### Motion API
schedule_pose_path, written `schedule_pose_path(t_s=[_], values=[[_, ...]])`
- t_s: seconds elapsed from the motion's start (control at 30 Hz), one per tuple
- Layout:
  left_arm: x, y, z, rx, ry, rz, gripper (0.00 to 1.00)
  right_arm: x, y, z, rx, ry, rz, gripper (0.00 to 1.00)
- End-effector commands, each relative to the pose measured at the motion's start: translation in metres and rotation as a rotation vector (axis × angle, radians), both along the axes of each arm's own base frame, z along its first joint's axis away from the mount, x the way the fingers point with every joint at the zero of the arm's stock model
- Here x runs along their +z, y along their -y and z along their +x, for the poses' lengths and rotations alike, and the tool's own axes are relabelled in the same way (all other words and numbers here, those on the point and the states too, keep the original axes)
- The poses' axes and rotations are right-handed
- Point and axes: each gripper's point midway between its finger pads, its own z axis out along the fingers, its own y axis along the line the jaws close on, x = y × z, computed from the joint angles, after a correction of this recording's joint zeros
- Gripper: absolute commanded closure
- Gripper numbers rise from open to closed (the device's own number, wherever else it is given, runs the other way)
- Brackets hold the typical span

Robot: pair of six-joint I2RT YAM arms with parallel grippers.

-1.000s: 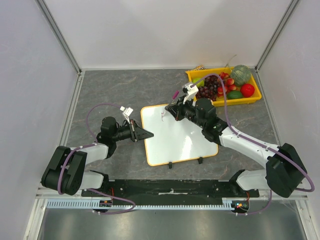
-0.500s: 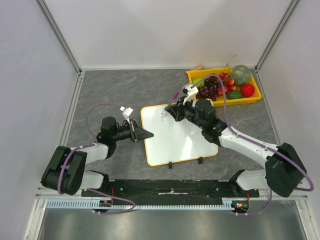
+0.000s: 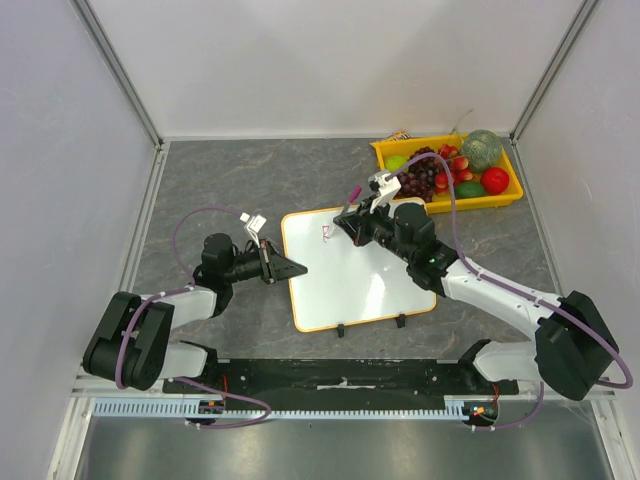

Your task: Write a sentence on the whiteboard

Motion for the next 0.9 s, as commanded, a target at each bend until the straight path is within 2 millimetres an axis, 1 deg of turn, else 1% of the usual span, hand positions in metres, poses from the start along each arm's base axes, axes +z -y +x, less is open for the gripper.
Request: schedule_pose_path(t_s=[0.0, 0.17, 0.27, 0.37, 0.53, 0.63, 0.7, 0.87], values=[[-0.046, -0.019, 0.015, 0.117, 0.011, 0.180, 0.98, -0.023, 0.018, 0.001, -0.054, -0.022, -0.087, 1.00], [-0.046, -0.020, 0.016, 0.122, 0.014, 0.180, 0.98, -0.019, 0.020, -0.001, -0.058, -0.016, -0.076, 1.00], [-0.046, -0.019, 0.016, 0.120, 0.014, 0.181, 0.98, -0.013, 0.020, -0.001, -0.059, -0.009, -0.063, 1.00], [-0.045, -0.019, 0.015, 0.117, 0.015, 0.180, 0.98, 0.001, 0.017, -0.002, -0.050, 0.006, -0.032, 1.00], [-0.046, -0.019, 0.016, 0.118, 0.014, 0.180, 0.98, 0.032, 0.012, -0.004, -0.033, 0.044, 0.041, 1.00], [-0.046, -0.019, 0.015, 0.120, 0.011, 0.181, 0.98, 0.047, 0.010, -0.005, -0.022, 0.060, 0.078, 1.00], [-0.045, -0.019, 0.016, 0.120, 0.015, 0.181, 0.98, 0.052, 0.008, -0.004, -0.016, 0.069, 0.086, 1.00], [-0.046, -0.019, 0.016, 0.118, 0.014, 0.180, 0.98, 0.055, 0.011, 0.004, -0.051, 0.082, 0.079, 1.00]])
